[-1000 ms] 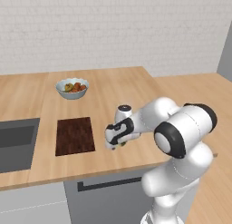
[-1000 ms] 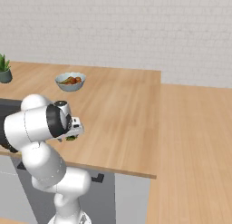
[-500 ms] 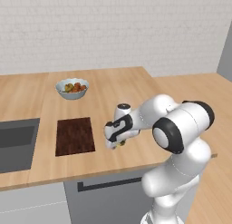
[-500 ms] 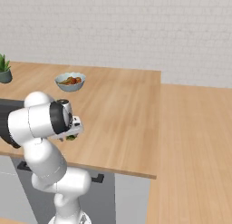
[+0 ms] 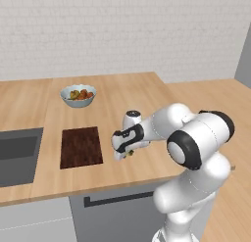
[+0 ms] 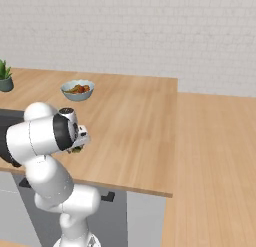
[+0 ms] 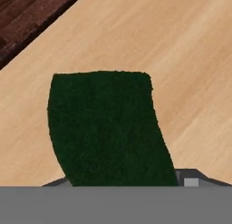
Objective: Pick up the sponge from the counter and clean the cutting board by briefly scrubbing or pressing down on the cutting board. Once finished, release the sponge.
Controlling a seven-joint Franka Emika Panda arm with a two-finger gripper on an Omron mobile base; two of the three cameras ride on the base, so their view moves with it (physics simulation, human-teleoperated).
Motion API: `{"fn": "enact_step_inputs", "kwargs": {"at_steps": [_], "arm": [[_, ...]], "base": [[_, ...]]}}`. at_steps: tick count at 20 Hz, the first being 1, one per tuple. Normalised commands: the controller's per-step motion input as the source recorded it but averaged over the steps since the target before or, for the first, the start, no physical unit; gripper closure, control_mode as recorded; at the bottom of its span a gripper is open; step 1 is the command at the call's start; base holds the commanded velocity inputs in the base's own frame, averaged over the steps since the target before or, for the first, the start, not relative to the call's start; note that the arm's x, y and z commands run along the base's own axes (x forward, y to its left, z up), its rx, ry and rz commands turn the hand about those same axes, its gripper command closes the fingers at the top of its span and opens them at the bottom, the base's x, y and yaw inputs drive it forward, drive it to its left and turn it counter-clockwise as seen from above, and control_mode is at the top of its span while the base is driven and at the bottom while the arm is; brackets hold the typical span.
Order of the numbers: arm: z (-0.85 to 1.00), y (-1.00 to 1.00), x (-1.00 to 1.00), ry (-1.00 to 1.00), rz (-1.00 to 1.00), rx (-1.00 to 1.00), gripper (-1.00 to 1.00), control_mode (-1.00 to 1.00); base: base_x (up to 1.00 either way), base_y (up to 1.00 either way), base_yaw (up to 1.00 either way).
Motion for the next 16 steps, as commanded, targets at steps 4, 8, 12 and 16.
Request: {"fn": "enact_step_inputs", "kwargs": {"at_steps": [4, 8, 12, 16], "arm": [[0.47, 0.16, 0.00, -0.10, 0.17, 0.00, 1.00, -1.00], [0.40, 0.41, 0.00, -0.04, 0.20, 0.00, 1.00, -1.00], [0.09, 0.76, 0.00, 0.01, 0.26, -0.02, 1.00, -1.00], [0.00, 0.82, 0.02, 0.05, 0.27, -0.04, 1.00, -1.00]], "base": [[0.00, 0.00, 0.00], [0.00, 0.00, 0.00], [0.00, 0.00, 0.00], [0.00, 0.00, 0.00]]}}
